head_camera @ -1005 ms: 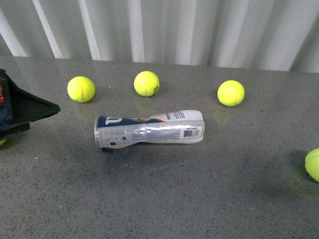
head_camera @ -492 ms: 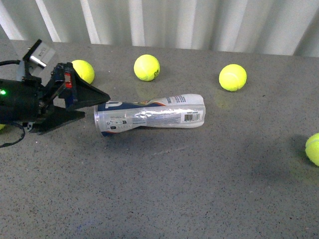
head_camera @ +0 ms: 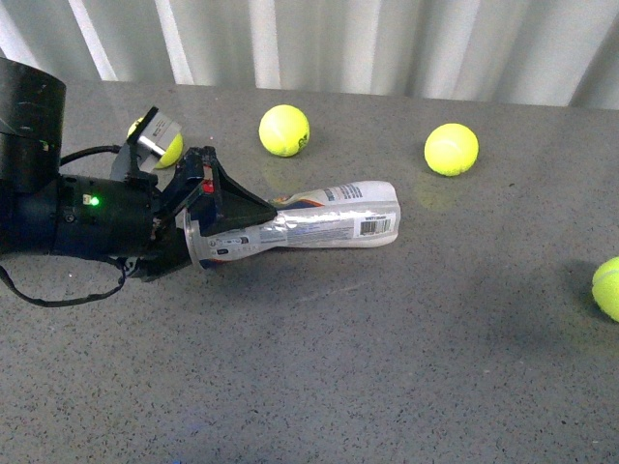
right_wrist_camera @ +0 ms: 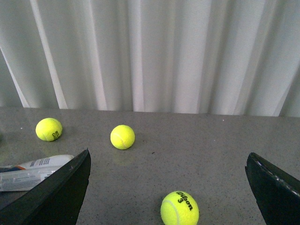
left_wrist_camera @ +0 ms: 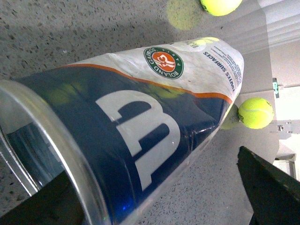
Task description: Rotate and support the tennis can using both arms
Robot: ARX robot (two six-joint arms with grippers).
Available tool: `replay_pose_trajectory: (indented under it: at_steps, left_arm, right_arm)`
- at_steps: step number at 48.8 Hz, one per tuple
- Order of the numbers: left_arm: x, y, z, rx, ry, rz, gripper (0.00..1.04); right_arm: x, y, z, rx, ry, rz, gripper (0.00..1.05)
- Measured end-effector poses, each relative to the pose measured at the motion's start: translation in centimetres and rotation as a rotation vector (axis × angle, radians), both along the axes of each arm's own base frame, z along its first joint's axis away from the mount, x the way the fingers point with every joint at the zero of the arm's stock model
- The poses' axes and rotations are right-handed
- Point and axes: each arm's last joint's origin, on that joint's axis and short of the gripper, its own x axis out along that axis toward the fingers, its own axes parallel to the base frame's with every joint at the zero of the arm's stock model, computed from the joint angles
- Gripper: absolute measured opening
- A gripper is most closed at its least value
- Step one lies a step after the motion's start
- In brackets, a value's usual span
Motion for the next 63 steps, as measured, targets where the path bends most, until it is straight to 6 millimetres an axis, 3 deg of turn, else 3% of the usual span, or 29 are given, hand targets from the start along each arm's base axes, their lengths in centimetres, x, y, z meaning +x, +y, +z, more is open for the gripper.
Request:
replay_pose_trajectory:
  at_steps: [3, 7, 17, 21, 27, 29, 34, 40, 45, 50, 56, 63]
  left_arm:
    - [0.1, -0.2, 0.0, -0.008, 0.008, 0.004, 0.78]
    - [0.1, -0.5, 0.1, -0.027, 0.026, 0.014, 0.60]
    - [-0.4, -0.7, 0.9, -0.044, 0.058, -0.001, 0.32]
    - [-0.8, -0.7, 2.4, -0.042, 0.057, -0.015, 0.22]
    - [-1.6, -0.6, 6.5, -0.002, 0.036, -0.058, 0.04]
    - [-2.1, -0.6, 8.9, 0.052, 0.019, -0.068, 0.04]
    - [-2.5, -0.9, 12.4, 0.169, 0.002, -0.084, 0.04]
    - [-2.6, -2.2, 18.2, 0.360, -0.072, -0.161, 0.04]
    - [-3.1, -5.6, 24.9, 0.551, -0.162, -0.320, 0.04]
    - [-3.7, -9.0, 28.3, 0.683, -0.215, -0.473, 0.04]
    - [-3.7, -12.4, 29.1, 0.868, -0.225, -0.627, 0.04]
    - [-1.9, -14.6, 26.9, 1.027, -0.168, -0.775, 0.04]
  right_arm:
    - [0.0, 0.0, 0.0, 0.000, 0.000, 0.000, 0.98]
    - [0.0, 0.0, 0.0, 0.000, 0.000, 0.000, 0.98]
    - [0.0, 0.0, 0.0, 0.000, 0.000, 0.000, 0.98]
    - [0.0, 0.0, 0.0, 0.000, 0.000, 0.000, 0.98]
    - [0.0, 0.0, 0.0, 0.000, 0.000, 0.000, 0.98]
    - [0.0, 0.0, 0.0, 0.000, 0.000, 0.000, 0.98]
    - [0.0, 0.0, 0.0, 0.000, 0.000, 0.000, 0.98]
    - [0.0, 0.0, 0.0, 0.000, 0.000, 0.000, 0.98]
    - [0.0, 0.0, 0.0, 0.000, 0.000, 0.000, 0.98]
    - [0.0, 0.0, 0.0, 0.000, 0.000, 0.000, 0.98]
    - [0.0, 0.0, 0.0, 0.000, 0.000, 0.000, 0.98]
    - [0.0, 0.0, 0.0, 0.000, 0.000, 0.000, 0.98]
